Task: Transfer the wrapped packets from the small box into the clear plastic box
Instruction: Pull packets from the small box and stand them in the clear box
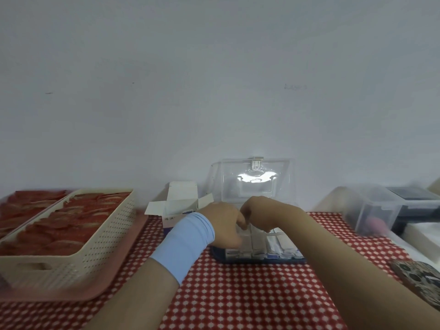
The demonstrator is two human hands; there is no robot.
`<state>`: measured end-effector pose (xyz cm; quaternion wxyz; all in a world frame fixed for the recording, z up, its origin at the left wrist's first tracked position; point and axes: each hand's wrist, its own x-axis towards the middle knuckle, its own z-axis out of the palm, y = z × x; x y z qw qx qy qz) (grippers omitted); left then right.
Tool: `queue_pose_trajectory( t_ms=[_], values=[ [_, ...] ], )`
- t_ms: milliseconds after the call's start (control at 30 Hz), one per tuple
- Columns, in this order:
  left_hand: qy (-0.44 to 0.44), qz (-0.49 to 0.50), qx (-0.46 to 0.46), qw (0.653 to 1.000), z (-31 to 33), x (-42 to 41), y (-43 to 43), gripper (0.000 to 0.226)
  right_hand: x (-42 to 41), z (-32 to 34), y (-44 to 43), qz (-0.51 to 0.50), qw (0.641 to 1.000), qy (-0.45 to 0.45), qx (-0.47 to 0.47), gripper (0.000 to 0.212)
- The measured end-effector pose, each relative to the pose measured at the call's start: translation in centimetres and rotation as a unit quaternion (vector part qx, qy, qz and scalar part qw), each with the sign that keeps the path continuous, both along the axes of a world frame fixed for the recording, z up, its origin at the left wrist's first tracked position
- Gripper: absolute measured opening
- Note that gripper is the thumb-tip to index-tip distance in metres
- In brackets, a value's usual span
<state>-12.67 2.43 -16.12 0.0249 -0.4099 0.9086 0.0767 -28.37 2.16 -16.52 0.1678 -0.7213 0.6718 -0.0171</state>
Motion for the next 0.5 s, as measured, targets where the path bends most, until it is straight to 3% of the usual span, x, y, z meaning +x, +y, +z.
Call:
queue_pose_trajectory(
  t_ms=[500],
  values=[
    [-0.060,-0.016,-0.002,0.998,-0.5,-1.0,-0.5,0.052,-1.3,0.5,-0.8,0.006,0.999,-0.015,-0.035,0.035]
  ],
)
